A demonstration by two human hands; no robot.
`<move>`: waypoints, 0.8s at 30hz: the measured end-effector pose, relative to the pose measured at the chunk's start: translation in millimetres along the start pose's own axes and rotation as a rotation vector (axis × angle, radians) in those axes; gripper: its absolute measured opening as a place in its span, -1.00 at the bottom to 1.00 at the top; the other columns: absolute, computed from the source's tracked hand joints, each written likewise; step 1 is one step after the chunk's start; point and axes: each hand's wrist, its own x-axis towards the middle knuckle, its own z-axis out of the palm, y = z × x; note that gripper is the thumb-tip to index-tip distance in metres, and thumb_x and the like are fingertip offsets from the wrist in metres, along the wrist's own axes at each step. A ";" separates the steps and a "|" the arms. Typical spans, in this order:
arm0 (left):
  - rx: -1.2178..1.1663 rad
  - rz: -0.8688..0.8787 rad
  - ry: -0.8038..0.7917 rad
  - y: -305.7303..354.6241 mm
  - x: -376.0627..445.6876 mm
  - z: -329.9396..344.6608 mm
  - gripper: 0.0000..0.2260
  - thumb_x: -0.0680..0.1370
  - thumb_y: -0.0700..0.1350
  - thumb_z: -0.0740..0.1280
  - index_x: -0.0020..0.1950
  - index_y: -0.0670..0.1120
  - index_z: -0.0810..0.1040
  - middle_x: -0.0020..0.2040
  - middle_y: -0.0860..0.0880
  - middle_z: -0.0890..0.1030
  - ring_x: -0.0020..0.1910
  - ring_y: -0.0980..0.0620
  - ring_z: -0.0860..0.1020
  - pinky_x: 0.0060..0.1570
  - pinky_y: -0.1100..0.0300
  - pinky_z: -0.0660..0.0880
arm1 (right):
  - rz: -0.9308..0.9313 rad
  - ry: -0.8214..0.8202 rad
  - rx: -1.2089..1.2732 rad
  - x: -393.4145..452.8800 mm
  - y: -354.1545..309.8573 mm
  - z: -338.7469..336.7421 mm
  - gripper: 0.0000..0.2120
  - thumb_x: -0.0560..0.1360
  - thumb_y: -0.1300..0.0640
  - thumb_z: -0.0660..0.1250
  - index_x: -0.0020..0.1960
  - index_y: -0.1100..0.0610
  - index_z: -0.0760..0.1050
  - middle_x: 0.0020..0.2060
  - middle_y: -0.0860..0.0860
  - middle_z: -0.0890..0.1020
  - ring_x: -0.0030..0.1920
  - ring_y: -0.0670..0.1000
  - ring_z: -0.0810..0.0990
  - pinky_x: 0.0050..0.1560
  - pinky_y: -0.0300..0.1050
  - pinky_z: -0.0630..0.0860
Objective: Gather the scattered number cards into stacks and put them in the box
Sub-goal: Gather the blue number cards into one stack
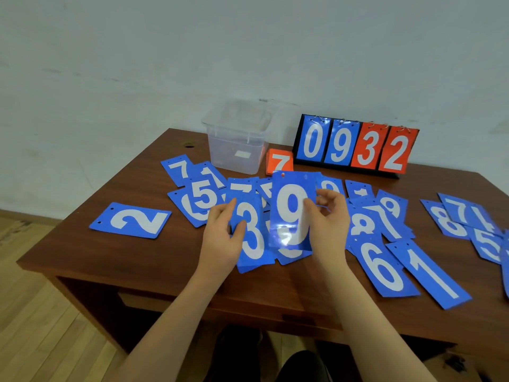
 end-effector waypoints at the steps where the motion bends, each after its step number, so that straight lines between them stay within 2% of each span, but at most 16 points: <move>1: -0.034 -0.009 -0.009 3.7 -0.7 1.2 -0.57 0.56 -0.16 0.27 0.42 -0.07 0.30 0.14 0.08 0.38 -0.35 0.11 0.42 -0.39 0.38 0.45 | 0.011 -0.029 0.006 -3.9 0.5 2.8 -0.81 0.49 0.18 0.36 0.08 0.06 0.43 -0.15 -0.11 0.49 -0.19 -0.20 0.50 -0.20 -0.42 0.45; 4: -0.125 -0.081 -0.044 14.9 -2.5 1.7 -0.56 0.54 -0.11 0.28 0.41 -0.02 0.32 0.06 0.27 0.33 -0.21 0.26 0.49 -0.23 0.18 0.60 | 0.029 -0.102 0.037 -16.4 3.9 14.9 -0.81 0.49 0.21 0.37 0.06 0.08 0.44 -0.17 -0.04 0.50 -0.16 -0.09 0.49 -0.15 -0.33 0.47; 6: -0.109 -0.088 -0.032 17.3 -4.4 -0.3 -0.54 0.52 -0.13 0.32 0.40 -0.02 0.32 0.06 0.25 0.34 -0.17 0.34 0.50 -0.19 0.23 0.59 | 0.042 -0.154 0.056 -23.8 4.9 23.8 -0.82 0.48 0.22 0.37 0.05 0.10 0.45 -0.16 -0.02 0.51 -0.16 -0.09 0.49 -0.14 -0.31 0.48; 9: -0.021 -0.056 0.060 9.0 -8.2 -9.0 -0.53 0.52 -0.16 0.34 0.41 -0.04 0.32 0.16 0.07 0.39 -0.17 0.20 0.52 -0.22 0.35 0.53 | 0.019 -0.244 0.033 -30.1 6.7 34.4 -0.83 0.48 0.22 0.37 0.04 0.09 0.46 -0.15 -0.06 0.53 -0.16 -0.13 0.49 -0.14 -0.34 0.47; 11: -0.008 -0.072 0.134 -1.9 -8.9 -18.4 -0.54 0.52 -0.19 0.33 0.41 -0.05 0.34 0.20 0.00 0.43 0.00 0.09 0.55 -0.19 0.36 0.52 | 0.029 -0.298 -0.029 -30.0 12.6 39.4 -0.84 0.49 0.18 0.36 0.04 0.08 0.46 -0.16 -0.08 0.54 -0.14 -0.13 0.49 -0.14 -0.31 0.45; 14: 0.017 -0.157 0.213 -13.9 -7.3 -34.0 -0.55 0.53 -0.21 0.31 0.41 -0.09 0.33 0.25 -0.08 0.43 0.21 0.02 0.47 -0.15 0.41 0.47 | 0.077 -0.343 -0.266 -26.4 29.5 44.3 -0.74 0.47 0.06 0.39 0.10 0.10 0.45 -0.02 0.02 0.53 0.00 0.01 0.51 -0.01 -0.08 0.50; 17: 0.071 -0.201 0.242 -21.2 -5.9 -44.4 -0.55 0.55 -0.20 0.29 0.42 -0.09 0.31 0.27 -0.09 0.40 0.23 0.03 0.44 -0.28 0.52 0.42 | 0.109 -0.417 -0.650 -28.1 42.1 49.1 -0.49 0.39 -0.15 0.42 0.21 0.11 0.42 0.16 0.07 0.44 0.22 0.11 0.40 0.25 0.07 0.35; 19: 0.072 -0.222 0.241 -25.2 -6.8 -48.2 -0.55 0.55 -0.20 0.28 0.43 -0.08 0.29 0.28 -0.07 0.39 0.20 0.05 0.44 -0.33 0.56 0.42 | 0.129 -0.450 -0.778 -33.4 42.9 52.4 -0.37 0.35 -0.25 0.41 0.26 0.10 0.39 0.23 0.08 0.38 0.31 0.14 0.31 0.32 0.08 0.22; 24: 0.050 -0.253 0.218 -33.5 -8.6 -52.5 -0.56 0.56 -0.19 0.26 0.44 -0.06 0.28 0.30 -0.05 0.37 0.15 0.16 0.39 -0.35 0.53 0.44 | 0.168 -0.483 -0.867 -36.0 40.6 59.2 -0.38 0.34 -0.21 0.44 0.26 0.09 0.39 0.28 0.10 0.33 0.35 0.16 0.24 0.35 0.07 0.15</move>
